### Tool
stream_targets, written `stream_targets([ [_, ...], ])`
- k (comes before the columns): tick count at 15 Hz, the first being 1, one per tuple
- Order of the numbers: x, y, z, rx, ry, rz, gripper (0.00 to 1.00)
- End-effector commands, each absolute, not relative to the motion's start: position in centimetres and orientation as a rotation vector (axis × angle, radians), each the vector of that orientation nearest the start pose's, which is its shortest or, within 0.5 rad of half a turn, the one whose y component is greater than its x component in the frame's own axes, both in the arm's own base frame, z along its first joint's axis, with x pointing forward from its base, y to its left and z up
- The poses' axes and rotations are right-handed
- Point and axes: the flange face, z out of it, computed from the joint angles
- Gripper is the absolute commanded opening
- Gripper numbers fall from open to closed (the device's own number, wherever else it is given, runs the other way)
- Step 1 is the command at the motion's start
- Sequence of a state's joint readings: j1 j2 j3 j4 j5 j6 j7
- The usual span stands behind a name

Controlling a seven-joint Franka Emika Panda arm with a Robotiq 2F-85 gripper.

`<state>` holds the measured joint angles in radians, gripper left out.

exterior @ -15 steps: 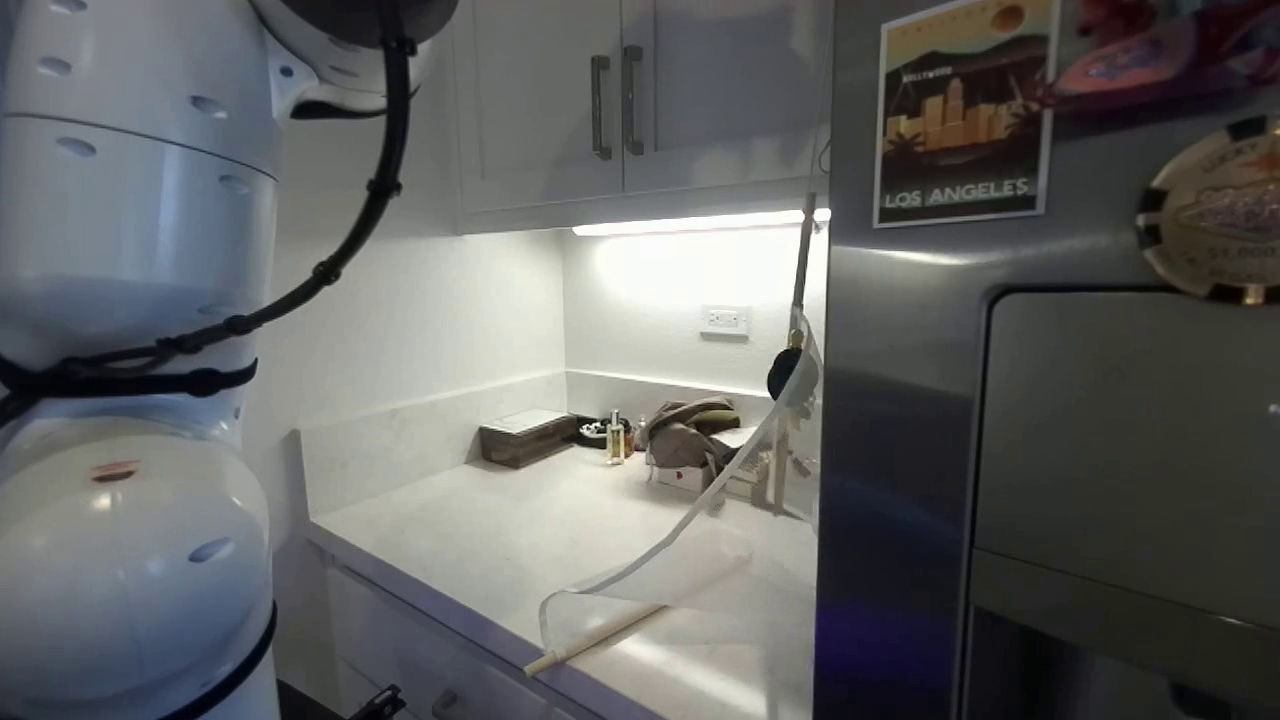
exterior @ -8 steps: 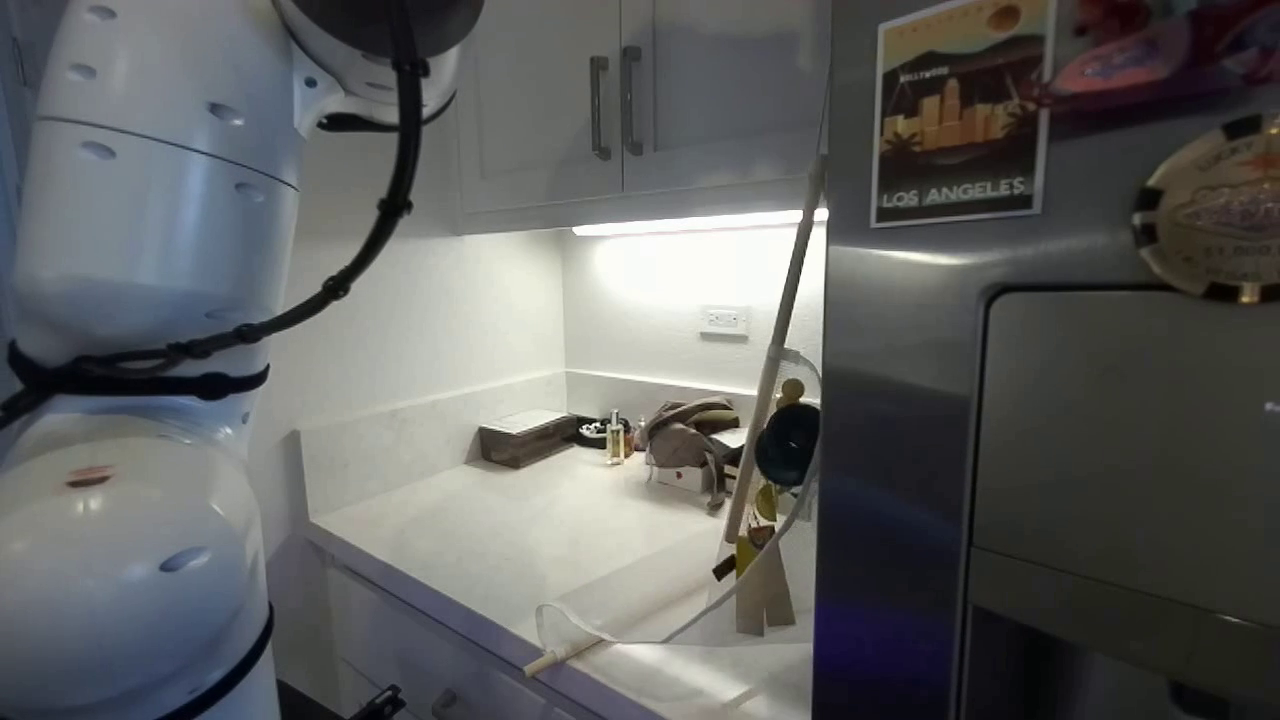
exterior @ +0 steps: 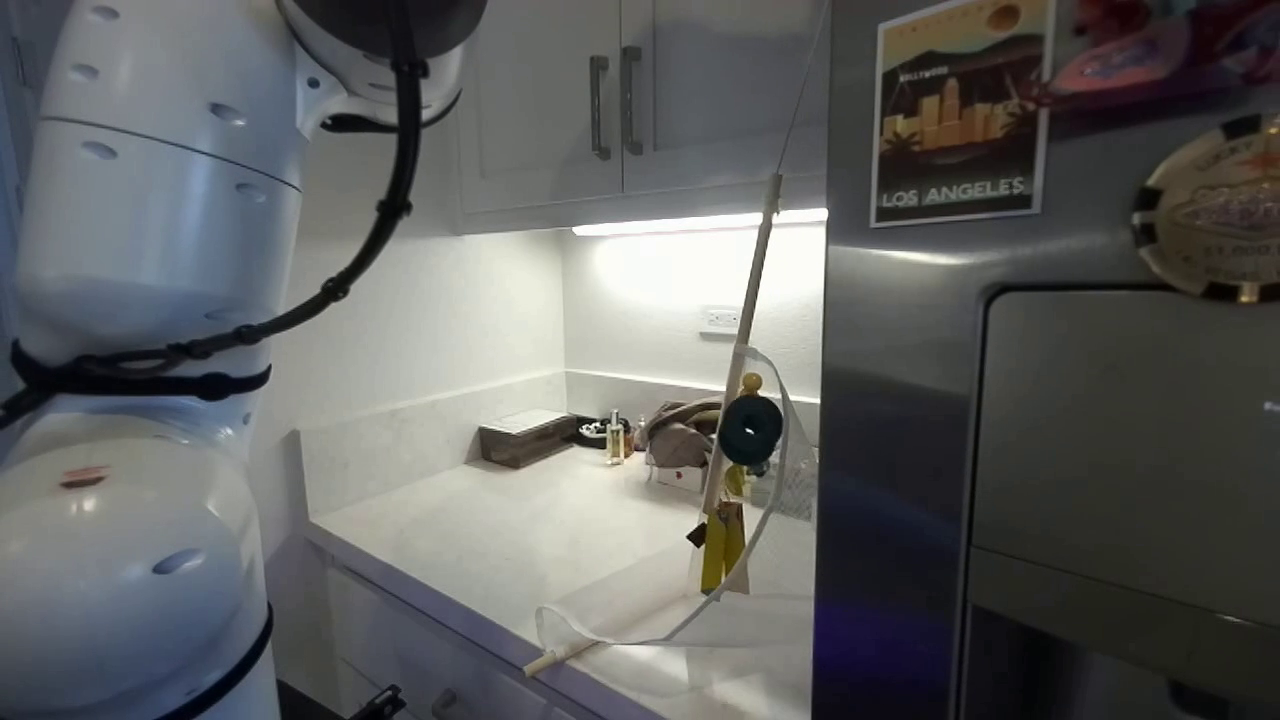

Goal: Take the bottle on the counter, put it in the kitchen cabinet and close it, then take the blind on the counter and hang it to the wall

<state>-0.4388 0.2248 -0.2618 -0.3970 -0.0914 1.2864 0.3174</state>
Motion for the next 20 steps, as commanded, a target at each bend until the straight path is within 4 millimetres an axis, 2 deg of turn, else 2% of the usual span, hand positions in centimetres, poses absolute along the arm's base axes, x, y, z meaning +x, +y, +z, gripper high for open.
stream_targets([
  [1,34.6,-26.3,96.0,-2.760,1.629,-1.082,0.00],
  [6,34.8,-25.8,96.0,-2.763,1.625,-1.081,0.00],
  [20,36.7,-23.1,96.0,-2.781,1.544,-1.093,0.00],
])
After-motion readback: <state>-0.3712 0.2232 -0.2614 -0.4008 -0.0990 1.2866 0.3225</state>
